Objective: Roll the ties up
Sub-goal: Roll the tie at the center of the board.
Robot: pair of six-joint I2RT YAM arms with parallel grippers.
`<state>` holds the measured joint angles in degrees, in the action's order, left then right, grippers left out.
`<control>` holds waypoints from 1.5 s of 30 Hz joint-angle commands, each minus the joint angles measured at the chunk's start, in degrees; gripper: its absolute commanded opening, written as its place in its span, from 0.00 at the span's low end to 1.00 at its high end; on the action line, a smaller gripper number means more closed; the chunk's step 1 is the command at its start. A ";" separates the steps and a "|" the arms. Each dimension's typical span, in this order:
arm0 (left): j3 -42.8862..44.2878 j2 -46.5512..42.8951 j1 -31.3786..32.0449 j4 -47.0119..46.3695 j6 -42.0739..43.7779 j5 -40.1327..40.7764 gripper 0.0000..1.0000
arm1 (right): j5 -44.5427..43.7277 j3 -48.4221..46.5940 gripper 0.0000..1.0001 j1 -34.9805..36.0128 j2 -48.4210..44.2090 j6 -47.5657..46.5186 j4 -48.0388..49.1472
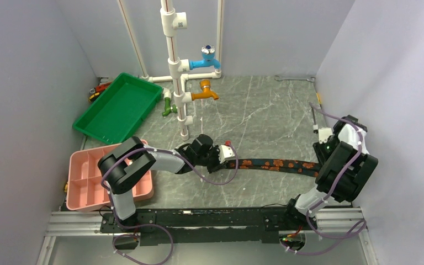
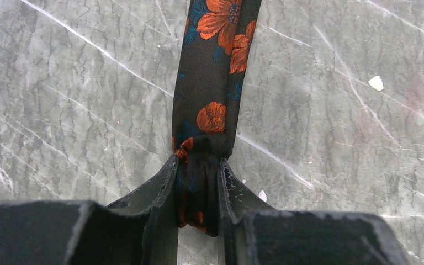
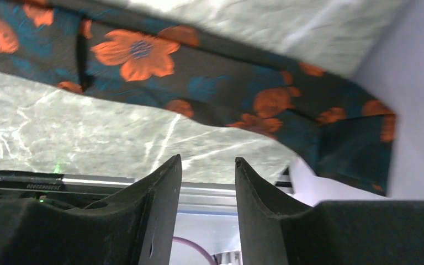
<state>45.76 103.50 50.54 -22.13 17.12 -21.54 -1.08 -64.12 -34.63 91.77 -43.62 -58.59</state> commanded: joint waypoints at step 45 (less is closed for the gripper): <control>-1.70 0.33 -2.75 18.22 3.04 4.82 0.08 | 59.07 8.45 0.46 38.49 1.78 55.68 28.20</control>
<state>46.33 101.32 47.83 -16.19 19.05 -19.55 50.02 -58.41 -2.46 92.33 -3.01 -44.91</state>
